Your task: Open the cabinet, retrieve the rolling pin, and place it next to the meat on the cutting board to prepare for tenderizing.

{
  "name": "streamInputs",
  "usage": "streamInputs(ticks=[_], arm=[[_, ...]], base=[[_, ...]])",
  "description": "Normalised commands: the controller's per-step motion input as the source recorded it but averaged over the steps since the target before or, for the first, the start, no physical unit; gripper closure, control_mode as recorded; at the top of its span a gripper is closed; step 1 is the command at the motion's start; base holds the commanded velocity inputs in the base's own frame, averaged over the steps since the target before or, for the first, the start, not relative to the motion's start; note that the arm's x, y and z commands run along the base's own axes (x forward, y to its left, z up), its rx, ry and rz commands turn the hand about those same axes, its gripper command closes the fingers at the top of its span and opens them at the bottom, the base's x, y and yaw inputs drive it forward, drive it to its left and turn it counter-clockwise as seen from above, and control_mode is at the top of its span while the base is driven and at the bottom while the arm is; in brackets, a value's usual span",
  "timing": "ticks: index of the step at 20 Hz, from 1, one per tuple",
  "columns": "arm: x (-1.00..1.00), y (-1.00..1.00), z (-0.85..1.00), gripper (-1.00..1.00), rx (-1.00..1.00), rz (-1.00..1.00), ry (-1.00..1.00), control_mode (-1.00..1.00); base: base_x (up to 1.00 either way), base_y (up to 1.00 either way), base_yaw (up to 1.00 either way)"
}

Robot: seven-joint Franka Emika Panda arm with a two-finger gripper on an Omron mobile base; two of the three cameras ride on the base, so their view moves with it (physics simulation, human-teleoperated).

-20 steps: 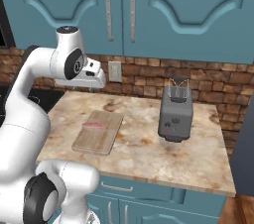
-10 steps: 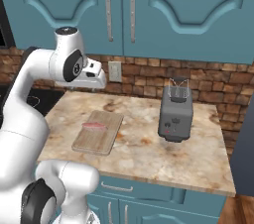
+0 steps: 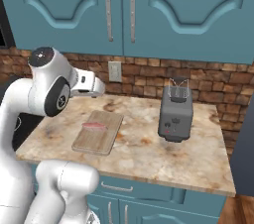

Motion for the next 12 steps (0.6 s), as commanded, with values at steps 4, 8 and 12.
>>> streamInputs(ticks=[4,8,12], arm=[[-0.63,-0.37,0.16,-1.0,-0.09,0.0,-0.47,-1.0],[-0.3,-0.32,0.22,-1.0,-0.09,0.0,-0.44,-1.0],[0.0,-0.27,0.16,-1.0,-0.03,0.0,-0.25,-1.0]], base=[[0.0,0.0,0.0],[0.0,0.0,0.0],[0.0,0.0,0.0]])
